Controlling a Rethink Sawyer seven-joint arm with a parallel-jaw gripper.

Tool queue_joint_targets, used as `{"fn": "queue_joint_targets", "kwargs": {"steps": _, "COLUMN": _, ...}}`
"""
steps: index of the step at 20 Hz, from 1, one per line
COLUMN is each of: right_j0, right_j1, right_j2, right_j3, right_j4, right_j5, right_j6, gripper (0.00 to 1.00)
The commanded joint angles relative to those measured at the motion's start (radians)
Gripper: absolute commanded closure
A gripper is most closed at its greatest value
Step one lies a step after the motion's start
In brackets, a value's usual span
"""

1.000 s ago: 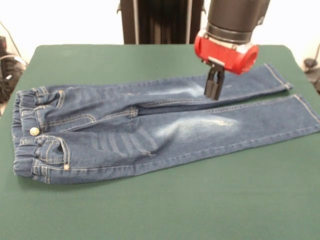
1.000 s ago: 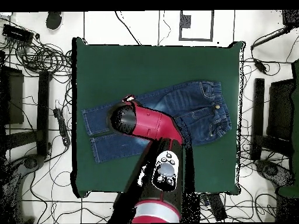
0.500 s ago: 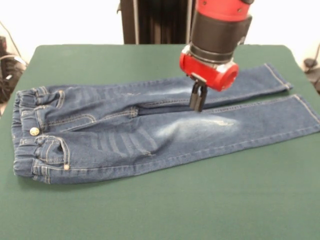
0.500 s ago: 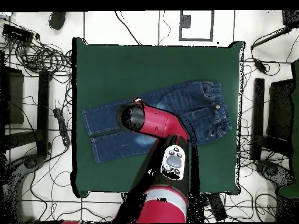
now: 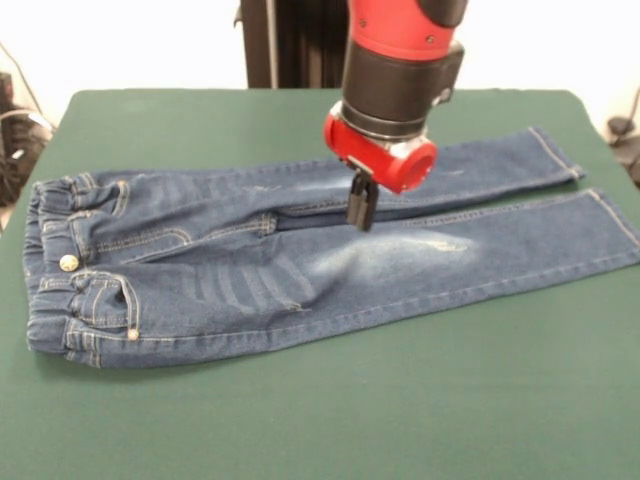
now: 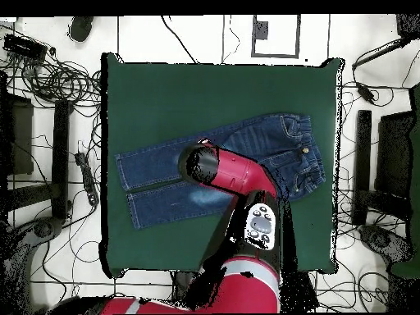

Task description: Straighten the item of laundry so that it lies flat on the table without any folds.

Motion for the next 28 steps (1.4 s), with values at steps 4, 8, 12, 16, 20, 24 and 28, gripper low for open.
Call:
{"fn": "queue_joint_targets", "kwargs": {"steps": 4, "right_j0": -0.002, "right_j1": 0.032, "right_j2": 0.127, "right_j3": -0.021, "right_j4": -0.022, "right_j5": 0.022, "right_j6": 0.042, "gripper": 1.00}}
{"fn": "queue_joint_targets", "kwargs": {"steps": 8, "right_j0": -0.002, "right_j1": 0.023, "right_j2": 0.121, "right_j3": -0.030, "right_j4": -0.025, "right_j5": 0.049, "right_j6": 0.036, "gripper": 1.00}}
{"fn": "queue_joint_targets", "kwargs": {"steps": 12, "right_j0": 0.040, "right_j1": 0.030, "right_j2": 0.096, "right_j3": -0.041, "right_j4": -0.002, "right_j5": 0.063, "right_j6": 0.091, "gripper": 1.00}}
{"fn": "queue_joint_targets", "kwargs": {"steps": 16, "right_j0": 0.096, "right_j1": 0.046, "right_j2": 0.058, "right_j3": -0.070, "right_j4": 0.022, "right_j5": 0.085, "right_j6": 0.154, "gripper": 1.00}}
{"fn": "queue_joint_targets", "kwargs": {"steps": 20, "right_j0": 0.121, "right_j1": 0.062, "right_j2": 0.050, "right_j3": -0.081, "right_j4": 0.043, "right_j5": 0.085, "right_j6": 0.181, "gripper": 1.00}}
{"fn": "queue_joint_targets", "kwargs": {"steps": 24, "right_j0": 0.148, "right_j1": 0.076, "right_j2": 0.035, "right_j3": -0.087, "right_j4": 0.065, "right_j5": 0.086, "right_j6": 0.213, "gripper": 1.00}}
{"fn": "queue_joint_targets", "kwargs": {"steps": 28, "right_j0": 0.143, "right_j1": 0.098, "right_j2": 0.042, "right_j3": -0.086, "right_j4": 0.074, "right_j5": 0.059, "right_j6": 0.202, "gripper": 1.00}}
